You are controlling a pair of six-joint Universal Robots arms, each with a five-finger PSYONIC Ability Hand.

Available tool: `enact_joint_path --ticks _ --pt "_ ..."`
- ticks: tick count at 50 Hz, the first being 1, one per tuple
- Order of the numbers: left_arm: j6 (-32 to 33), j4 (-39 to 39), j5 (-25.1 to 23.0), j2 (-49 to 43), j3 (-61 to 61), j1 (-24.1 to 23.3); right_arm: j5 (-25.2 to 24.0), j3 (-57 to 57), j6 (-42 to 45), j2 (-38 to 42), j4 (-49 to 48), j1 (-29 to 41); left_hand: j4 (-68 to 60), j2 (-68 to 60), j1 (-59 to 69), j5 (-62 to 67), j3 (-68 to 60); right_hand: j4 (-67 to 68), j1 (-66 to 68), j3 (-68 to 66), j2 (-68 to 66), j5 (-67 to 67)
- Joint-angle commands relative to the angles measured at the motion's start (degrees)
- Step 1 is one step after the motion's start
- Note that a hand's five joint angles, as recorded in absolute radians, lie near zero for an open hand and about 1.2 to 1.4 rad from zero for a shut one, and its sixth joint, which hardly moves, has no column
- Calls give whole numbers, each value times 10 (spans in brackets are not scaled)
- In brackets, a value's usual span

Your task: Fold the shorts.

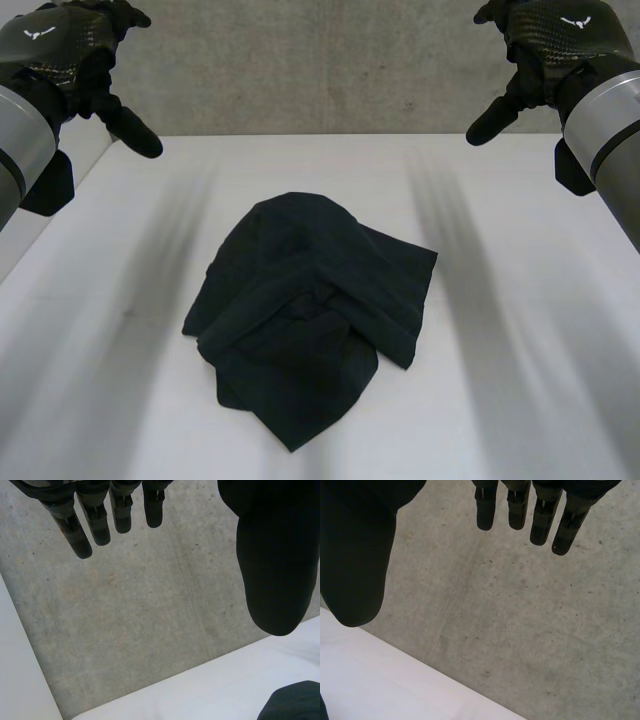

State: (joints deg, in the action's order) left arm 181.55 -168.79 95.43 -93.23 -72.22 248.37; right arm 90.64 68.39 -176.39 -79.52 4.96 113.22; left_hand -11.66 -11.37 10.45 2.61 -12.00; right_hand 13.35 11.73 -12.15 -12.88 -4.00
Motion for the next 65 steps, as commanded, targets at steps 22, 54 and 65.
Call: enact_joint_path --ticks 22,54,65 --pt "72 -7 -2 -92 -2 0 77 -11 107 19 10 2 17 14 -4 -26 20 -33 -17 21 29 40" --pt "54 55 -59 -395 111 16 56 2 153 56 7 9 -683 -686 696 674 -680 -33 -17 21 29 40" --pt "63 -27 37 -195 148 66 56 0 153 54 6 10 -683 -686 696 674 -680 -33 -17 21 29 40"
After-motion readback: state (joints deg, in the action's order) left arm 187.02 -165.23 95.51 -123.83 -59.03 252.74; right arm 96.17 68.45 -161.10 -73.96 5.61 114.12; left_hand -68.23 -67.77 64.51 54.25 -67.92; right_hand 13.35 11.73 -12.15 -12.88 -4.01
